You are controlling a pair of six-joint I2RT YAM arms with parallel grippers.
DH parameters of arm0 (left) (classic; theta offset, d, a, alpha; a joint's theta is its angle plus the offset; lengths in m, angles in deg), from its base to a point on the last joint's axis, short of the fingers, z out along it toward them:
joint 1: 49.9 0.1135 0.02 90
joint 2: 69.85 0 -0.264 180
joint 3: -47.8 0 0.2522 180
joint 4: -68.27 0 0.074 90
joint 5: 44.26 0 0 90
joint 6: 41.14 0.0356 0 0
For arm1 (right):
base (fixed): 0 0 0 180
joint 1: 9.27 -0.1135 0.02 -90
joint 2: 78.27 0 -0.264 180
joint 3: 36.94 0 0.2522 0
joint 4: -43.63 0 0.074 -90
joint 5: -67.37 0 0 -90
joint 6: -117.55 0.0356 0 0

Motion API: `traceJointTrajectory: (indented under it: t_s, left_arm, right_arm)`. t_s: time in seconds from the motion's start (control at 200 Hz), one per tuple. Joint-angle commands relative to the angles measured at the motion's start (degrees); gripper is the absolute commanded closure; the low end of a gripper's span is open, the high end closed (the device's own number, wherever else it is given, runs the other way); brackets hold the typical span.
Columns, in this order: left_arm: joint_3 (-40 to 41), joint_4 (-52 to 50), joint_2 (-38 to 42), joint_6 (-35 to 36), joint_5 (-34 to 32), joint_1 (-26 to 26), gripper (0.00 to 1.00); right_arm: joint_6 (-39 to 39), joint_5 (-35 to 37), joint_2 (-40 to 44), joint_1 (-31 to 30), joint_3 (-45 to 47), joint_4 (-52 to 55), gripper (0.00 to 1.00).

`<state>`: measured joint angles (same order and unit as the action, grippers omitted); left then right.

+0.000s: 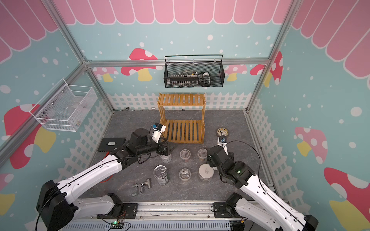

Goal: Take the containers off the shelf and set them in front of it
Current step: Place the container at the center of the board.

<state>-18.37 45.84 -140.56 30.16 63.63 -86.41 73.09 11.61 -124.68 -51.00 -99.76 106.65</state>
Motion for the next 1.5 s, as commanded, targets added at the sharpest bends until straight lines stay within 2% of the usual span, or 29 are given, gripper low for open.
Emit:
traceJointTrajectory:
  t_s: [0.0,0.485,0.901,1.121,1.336,1.496]
  left_arm:
    - [0.2,1.3,0.8,0.0,1.9,-0.4,0.01]
    - [0.0,1.5,0.8,1.1,4.9,-0.8,0.01]
    - [-1.0,0.8,-1.1,2.9,3.8,-0.7,0.01]
    - [-0.9,0.7,-1.6,3.1,3.7,-0.7,0.01]
    - [-1.0,0.6,-1.9,3.3,3.8,-0.6,0.01]
    - [-1.0,0.6,-2.0,3.4,3.6,-0.6,0.01]
  right_arm:
    - [9.7,6.7,0.1,-0.4,0.2,5.9,0.37]
    - [24.1,10.3,-1.1,-0.3,8.8,9.0,0.35]
    - [25.0,6.5,-1.6,-0.5,14.0,4.9,0.32]
    - [29.4,4.4,-1.7,-1.2,16.9,4.2,0.28]
    - [31.3,6.0,-2.7,-2.3,17.7,4.2,0.25]
    - [33.3,7.4,-5.1,-3.2,17.5,5.1,0.19]
